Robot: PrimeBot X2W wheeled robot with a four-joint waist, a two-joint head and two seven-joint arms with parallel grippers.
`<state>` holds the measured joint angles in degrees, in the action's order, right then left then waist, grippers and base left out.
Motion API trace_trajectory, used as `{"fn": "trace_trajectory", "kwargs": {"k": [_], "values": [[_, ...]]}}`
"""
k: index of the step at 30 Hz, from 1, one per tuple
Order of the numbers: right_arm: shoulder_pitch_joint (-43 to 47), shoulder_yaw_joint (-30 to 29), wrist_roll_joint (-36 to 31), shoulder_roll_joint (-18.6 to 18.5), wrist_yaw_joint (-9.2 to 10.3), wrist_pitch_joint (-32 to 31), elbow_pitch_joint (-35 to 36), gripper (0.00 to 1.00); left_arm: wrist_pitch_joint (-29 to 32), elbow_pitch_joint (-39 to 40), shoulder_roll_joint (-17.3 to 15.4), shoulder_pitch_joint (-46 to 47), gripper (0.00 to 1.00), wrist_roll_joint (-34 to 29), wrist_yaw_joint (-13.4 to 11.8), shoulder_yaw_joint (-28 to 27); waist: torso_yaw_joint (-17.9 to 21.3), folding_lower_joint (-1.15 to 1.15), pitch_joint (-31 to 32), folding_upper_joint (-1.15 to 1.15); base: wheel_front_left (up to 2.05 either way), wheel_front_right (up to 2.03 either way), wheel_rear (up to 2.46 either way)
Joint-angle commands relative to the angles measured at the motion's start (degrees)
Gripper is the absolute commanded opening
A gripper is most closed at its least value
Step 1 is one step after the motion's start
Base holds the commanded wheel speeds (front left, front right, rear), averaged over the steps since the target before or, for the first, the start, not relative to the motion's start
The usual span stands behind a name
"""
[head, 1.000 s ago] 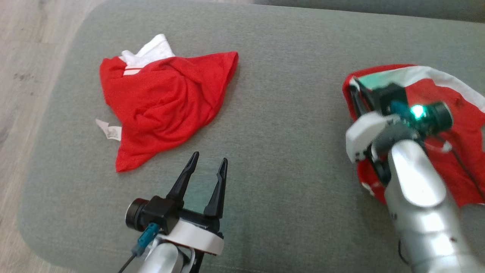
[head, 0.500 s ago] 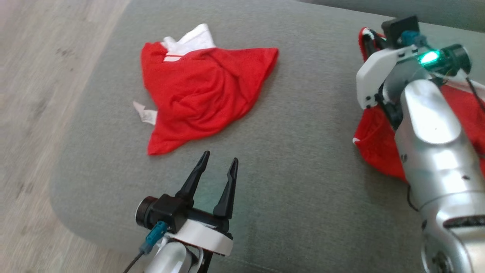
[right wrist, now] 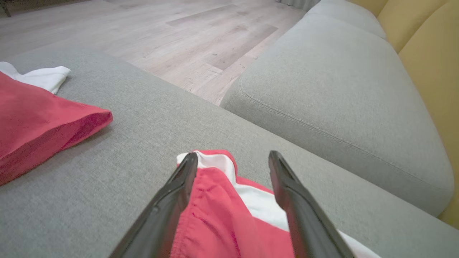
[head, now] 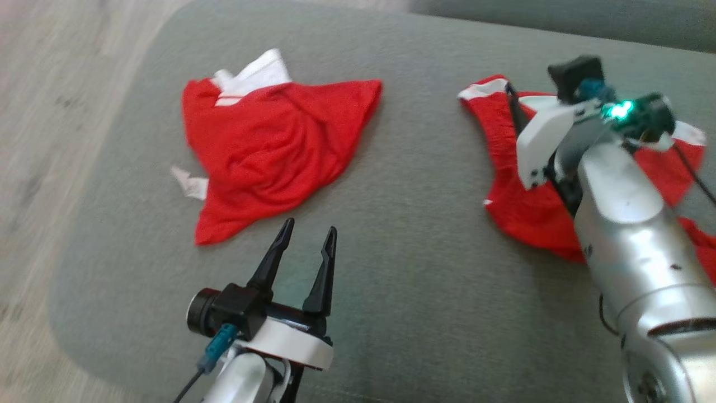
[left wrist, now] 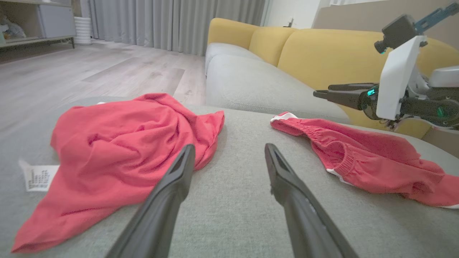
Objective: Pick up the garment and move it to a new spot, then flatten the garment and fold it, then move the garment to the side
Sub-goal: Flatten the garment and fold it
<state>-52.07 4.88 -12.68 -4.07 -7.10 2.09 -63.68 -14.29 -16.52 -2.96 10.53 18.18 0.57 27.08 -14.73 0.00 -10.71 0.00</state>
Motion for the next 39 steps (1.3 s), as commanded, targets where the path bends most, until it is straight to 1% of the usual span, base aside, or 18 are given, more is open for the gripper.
{"fn": "trace_trajectory", "kwargs": {"k": [1, 6, 8, 11, 16, 20, 23, 27, 32, 36, 39], "values": [[0.46, 2.05, 1.04, 1.18, -0.39, 0.99, 1.2, 1.0, -0.71, 1.34, 0.08, 1.36, 1.0, -0.6, 0.17, -2.58, 2.91, 0.0, 2.03, 0.0, 0.0, 0.0, 0.0], [3.76, 4.85, 5.33, 1.18, -0.39, 3.55, 2.26, 1.0, -0.71, 1.31, 0.08, 0.37, 1.0, -1.47, 0.55, -3.77, 6.72, 0.0, 4.75, 0.0, 0.0, 0.0, 0.0], [4.65, 4.86, 6.51, 1.18, -0.39, 4.48, 3.0, 1.0, -0.71, 1.39, 0.08, 0.15, 1.0, -1.62, 0.57, -3.95, 7.41, 0.0, 5.2, 0.0, 0.0, 0.0, 0.0], [8.34, 4.07, 9.63, 1.18, -0.39, 7.92, 5.99, 1.0, -0.71, 1.72, 0.08, -0.6, 1.0, -1.96, 0.55, -4.49, 9.37, 0.0, 6.45, 0.0, 0.0, 0.0, 0.0], [17.91, 1.13, 13.15, 1.19, -0.39, 11.57, 13.75, 1.0, -0.71, 2.36, 0.08, -1.85, 1.0, -2.38, 0.51, -5.3, 12.43, 0.0, 7.39, 0.0, 0.0, 0.0, 0.0], [26.82, 0.29, 16.31, 1.19, -0.39, 12.47, 22.58, 1.0, -0.71, 2.9, 0.08, -2.4, 1.0, -2.72, 0.57, -5.81, 14.59, 0.0, 6.88, 0.0, 0.0, 0.0, 0.0], [31.5, -0.67, 17.69, 1.19, -0.39, 12.58, 28.25, 1.0, -0.71, 2.95, 0.08, -2.46, 1.0, -2.96, 0.89, -5.94, 15.71, 0.0, 6.21, 0.0, 0.0, 0.0, 0.0], [33.63, -2.1, 16.06, 1.19, -0.39, 10.44, 33.85, 1.0, -0.71, 3.02, 0.08, -2.03, 1.0, -3.19, 1.2, -5.84, 16.19, 0.0, 5.05, 0.0, 0.0, 0.0, 0.0], [32.06, -4.62, 13.62, 1.19, -0.39, 6.22, 39.89, 1.0, -0.71, 3.06, 0.08, -1.08, 1.0, -3.11, 1.46, -5.07, 15.1, 0.0, 2.89, 0.0, 0.0, 0.0, 0.0], [26.69, -8.81, 10.44, 0.94, -0.39, 0.76, 42.15, 1.0, -0.71, 2.84, 0.08, 0.02, 1.0, -3.23, 1.66, -4.55, 13.35, 0.0, 0.32, 0.0, 0.0, 0.0, 0.0], [20.83, -9.6, 8.41, -1.11, -0.39, -5.46, 40.23, 1.0, -0.71, 2.48, 0.08, 1.06, 1.0, -3.45, 1.97, -4.23, 11.64, 0.0, -1.69, 0.0, 0.0, 0.0, 0.0]]}}
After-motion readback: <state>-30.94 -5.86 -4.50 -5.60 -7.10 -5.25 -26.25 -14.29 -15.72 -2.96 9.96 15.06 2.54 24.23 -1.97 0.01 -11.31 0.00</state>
